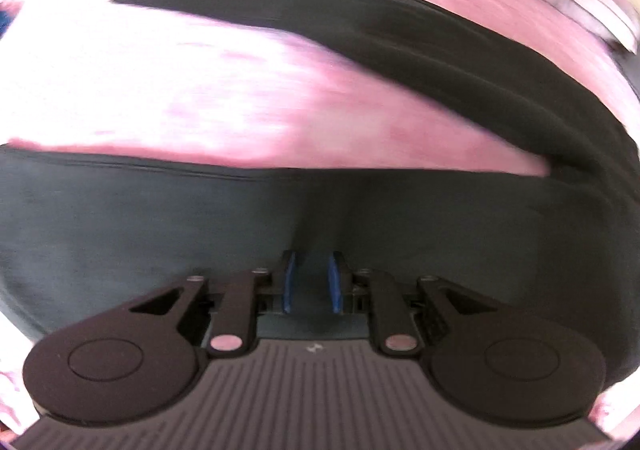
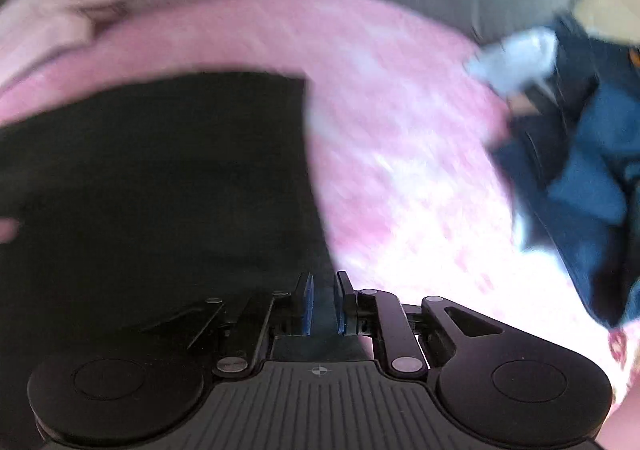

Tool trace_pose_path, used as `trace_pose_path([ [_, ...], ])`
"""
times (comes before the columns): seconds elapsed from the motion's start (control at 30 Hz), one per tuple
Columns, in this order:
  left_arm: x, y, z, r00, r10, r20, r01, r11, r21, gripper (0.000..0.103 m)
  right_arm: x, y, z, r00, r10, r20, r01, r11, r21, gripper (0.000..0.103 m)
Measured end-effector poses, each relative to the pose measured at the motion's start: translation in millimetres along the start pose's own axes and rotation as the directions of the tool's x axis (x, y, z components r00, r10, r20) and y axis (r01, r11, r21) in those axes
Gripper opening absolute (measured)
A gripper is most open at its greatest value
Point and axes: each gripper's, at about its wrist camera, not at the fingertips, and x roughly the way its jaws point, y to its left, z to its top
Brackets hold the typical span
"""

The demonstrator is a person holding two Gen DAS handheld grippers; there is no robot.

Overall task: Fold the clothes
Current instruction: 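Lift the black trousers with both grippers and stretch them flat across the bed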

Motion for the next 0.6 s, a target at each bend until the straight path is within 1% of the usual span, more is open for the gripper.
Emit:
trace_pose_path([
  [0.03,0.7,11.5,-1.6,1.000,0.004,0.001,-0.004,1.000,0.016,0.014,-4.9,16.3,0.9,0.999,0.033,0.018,-0.033,0.999,-0.016,0.014],
  [0.07,2.0,20.7,-4.7,1.000,0.006,0.006,-0.006,0.998,0.055,0.015,-7.0,35.9,-1.8,0.997,0.074,0.015,-0.074,0.996,-0.040,0.014],
  [0.1,3.4,30.0,-7.9,1.000,0.008,0.011,-0.009,0.996,0.093,0.014,-6.4,55.9,-6.7,0.994,0.108,0.001,-0.108,0.992,-0.061,0.014],
  [0.13,3.9,40.0,-10.9,1.000,0.013,0.020,-0.016,0.992,0.128,0.011,-4.5,74.0,-13.4,0.992,0.123,-0.021,-0.124,0.989,-0.082,0.014],
  [0.17,2.4,51.7,-13.6,0.999,0.028,0.040,-0.034,0.987,0.157,0.007,0.0,88.6,-23.7,0.994,0.100,-0.054,-0.105,0.989,-0.103,0.014],
  [0.2,0.4,65.1,-15.0,0.997,0.051,0.058,-0.060,0.983,0.174,0.005,4.5,103.1,-33.9,0.993,0.077,-0.086,-0.087,0.988,-0.124,0.014],
  [0.23,-3.1,83.3,-13.1,0.993,0.096,0.068,-0.106,0.982,0.157,0.005,7.2,114.5,-44.4,0.993,0.036,-0.109,-0.051,0.989,-0.137,0.014],
  [0.27,-6.8,104.6,-10.1,0.987,0.143,0.069,-0.151,0.981,0.122,0.005,4.8,118.3,-52.3,0.993,-0.022,-0.116,0.007,0.992,-0.124,0.014],
  [0.33,-15.2,149.7,-5.3,0.971,0.236,0.046,-0.237,0.971,0.040,0.006,-7.2,120.3,-55.7,0.988,-0.076,-0.133,0.068,0.996,-0.065,0.014],
  [0.4,-24.1,173.3,-1.8,0.967,0.252,0.027,-0.252,0.968,0.011,0.005,-17.8,130.2,-53.5,0.983,-0.108,-0.148,0.101,0.993,-0.053,0.014],
  [0.43,-29.7,181.4,-0.1,0.970,0.242,0.025,-0.242,0.970,0.000,0.005,-23.5,138.6,-51.4,0.984,-0.107,-0.143,0.099,0.993,-0.062,0.014],
  [0.47,-34.9,178.1,-0.3,0.980,0.197,0.041,-0.197,0.980,0.011,0.005,-29.6,151.8,-49.8,0.990,-0.077,-0.117,0.068,0.994,-0.080,0.014],
  [0.53,-30.9,162.0,-8.8,0.988,0.142,0.055,-0.146,0.986,0.078,0.006,-38.0,188.6,-45.9,0.997,0.024,-0.073,-0.033,0.992,-0.120,0.014],
  [0.6,-26.8,145.8,-17.4,0.994,0.085,0.065,-0.094,0.985,0.145,0.007,-37.9,235.0,-44.8,0.988,0.144,-0.059,-0.152,0.973,-0.173,0.014],
])
